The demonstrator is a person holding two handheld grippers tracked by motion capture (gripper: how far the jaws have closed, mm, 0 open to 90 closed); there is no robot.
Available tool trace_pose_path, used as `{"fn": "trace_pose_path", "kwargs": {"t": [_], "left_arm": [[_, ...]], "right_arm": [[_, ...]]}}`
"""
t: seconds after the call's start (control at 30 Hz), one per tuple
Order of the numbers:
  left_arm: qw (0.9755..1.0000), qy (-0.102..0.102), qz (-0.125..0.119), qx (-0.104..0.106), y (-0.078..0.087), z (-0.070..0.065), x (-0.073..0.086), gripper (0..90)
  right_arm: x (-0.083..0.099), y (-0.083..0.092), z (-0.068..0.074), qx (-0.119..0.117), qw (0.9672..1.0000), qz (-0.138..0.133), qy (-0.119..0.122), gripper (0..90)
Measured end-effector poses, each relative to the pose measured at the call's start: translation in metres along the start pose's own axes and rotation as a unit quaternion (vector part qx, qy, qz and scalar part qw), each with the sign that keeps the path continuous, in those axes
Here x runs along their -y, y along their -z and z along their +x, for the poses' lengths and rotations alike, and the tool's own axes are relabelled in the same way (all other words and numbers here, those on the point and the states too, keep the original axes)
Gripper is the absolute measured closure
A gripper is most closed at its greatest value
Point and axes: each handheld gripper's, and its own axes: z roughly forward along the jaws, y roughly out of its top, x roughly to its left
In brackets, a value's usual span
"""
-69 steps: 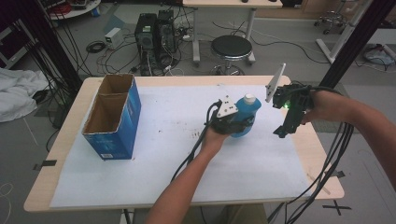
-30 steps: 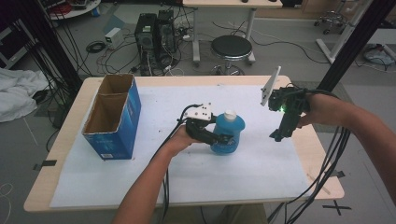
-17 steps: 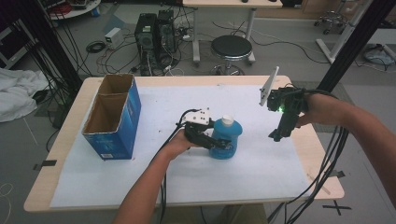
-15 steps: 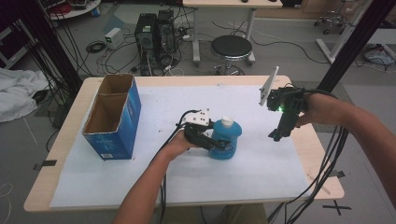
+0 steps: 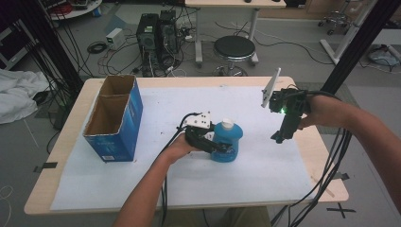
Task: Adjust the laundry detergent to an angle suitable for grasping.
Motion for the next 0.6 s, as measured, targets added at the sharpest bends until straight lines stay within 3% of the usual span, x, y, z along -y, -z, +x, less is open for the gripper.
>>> {"fn": "trace_pose_path", "kwargs": {"t": [0.1, 0.27, 0.37, 0.43, 0.6], "left_arm": [[1.0, 0.003, 0.001, -0.002, 0.0001, -0.0007, -0.0006, 43.4], [0.9999, 0.015, 0.003, -0.005, 0.0021, -0.0015, -0.0017, 31.8], [0.9997, 0.023, 0.009, -0.005, 0.0036, -0.0029, -0.002, 30.1], [0.9996, 0.027, 0.011, -0.007, 0.0036, -0.0026, -0.0021, 23.3], [0.9993, 0.035, 0.008, -0.014, 0.0069, -0.0037, -0.0041, 23.3]], "right_arm": [[0.0002, 0.0005, 0.0006, 0.0, 1.0, 0.001, -0.001, 3.1], [0.0009, 0.0011, 0.0007, 0.0, 1.0, 0.001, 0.0, 3.1], [0.0001, 0.0006, 0.0013, 0.002, 1.0, 0.0, 0.0, 3.1], [-0.0007, 0.0006, 0.0016, 0.002, 1.0, 0.002, 0.0, 3.1], [-0.0016, 0.0, 0.0012, 0.001, 1.0, 0.0, 0.002, 3.1]]}}
